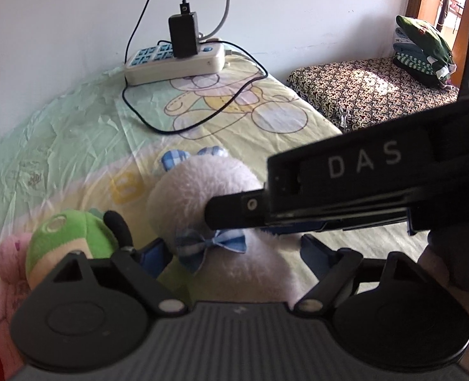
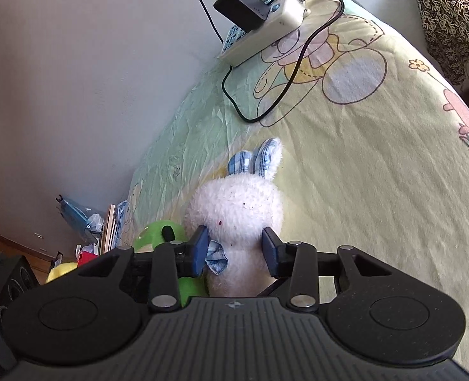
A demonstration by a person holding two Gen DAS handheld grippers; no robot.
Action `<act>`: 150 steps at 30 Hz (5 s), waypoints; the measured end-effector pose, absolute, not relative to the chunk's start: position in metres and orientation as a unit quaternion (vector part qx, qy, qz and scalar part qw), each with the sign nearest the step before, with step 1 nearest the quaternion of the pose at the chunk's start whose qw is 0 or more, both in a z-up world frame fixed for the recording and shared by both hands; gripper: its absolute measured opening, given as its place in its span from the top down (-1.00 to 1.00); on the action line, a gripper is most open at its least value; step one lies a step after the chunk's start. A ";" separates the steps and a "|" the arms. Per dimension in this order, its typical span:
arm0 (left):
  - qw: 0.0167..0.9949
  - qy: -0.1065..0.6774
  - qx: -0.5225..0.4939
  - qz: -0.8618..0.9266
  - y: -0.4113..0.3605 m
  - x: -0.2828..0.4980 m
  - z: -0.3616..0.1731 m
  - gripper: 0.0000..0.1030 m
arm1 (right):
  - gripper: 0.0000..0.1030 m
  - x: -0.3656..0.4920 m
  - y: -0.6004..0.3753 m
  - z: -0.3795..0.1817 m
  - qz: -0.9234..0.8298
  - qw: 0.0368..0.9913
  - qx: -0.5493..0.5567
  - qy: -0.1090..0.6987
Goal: Organize objects
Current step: 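Grasp the white bunny plush by its bow with the right gripper, then lift the white bunny plush and carry it over the red box, then lower the white bunny into the red box beside the tiger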
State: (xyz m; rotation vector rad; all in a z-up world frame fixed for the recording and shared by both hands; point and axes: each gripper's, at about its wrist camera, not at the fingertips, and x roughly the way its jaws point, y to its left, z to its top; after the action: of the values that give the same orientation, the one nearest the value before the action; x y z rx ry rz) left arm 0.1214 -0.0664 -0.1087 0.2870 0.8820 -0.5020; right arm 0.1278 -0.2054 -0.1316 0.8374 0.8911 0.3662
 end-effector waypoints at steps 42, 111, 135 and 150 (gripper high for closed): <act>0.828 0.506 0.083 -0.227 -0.023 0.004 -0.106 -0.57 | 0.25 0.002 -0.148 -0.106 0.164 0.819 0.282 0.472; 0.903 0.370 0.055 -0.209 0.191 -0.022 0.060 -0.34 | 0.14 -0.015 0.038 0.052 0.277 0.880 0.219 0.318; 0.882 0.431 0.047 -0.185 0.284 0.030 -0.003 -0.34 | 0.25 0.022 0.148 0.009 0.241 0.885 0.186 0.353; 0.856 0.470 0.039 -0.210 0.283 0.054 -0.049 -0.33 | 0.27 0.037 0.156 -0.024 0.184 0.890 0.161 0.384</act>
State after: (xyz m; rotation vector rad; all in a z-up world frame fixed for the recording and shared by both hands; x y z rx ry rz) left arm 0.0537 0.2834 -0.0488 0.0814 0.9883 -0.4408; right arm 0.0375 0.1563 -0.0243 0.3347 0.7974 0.3829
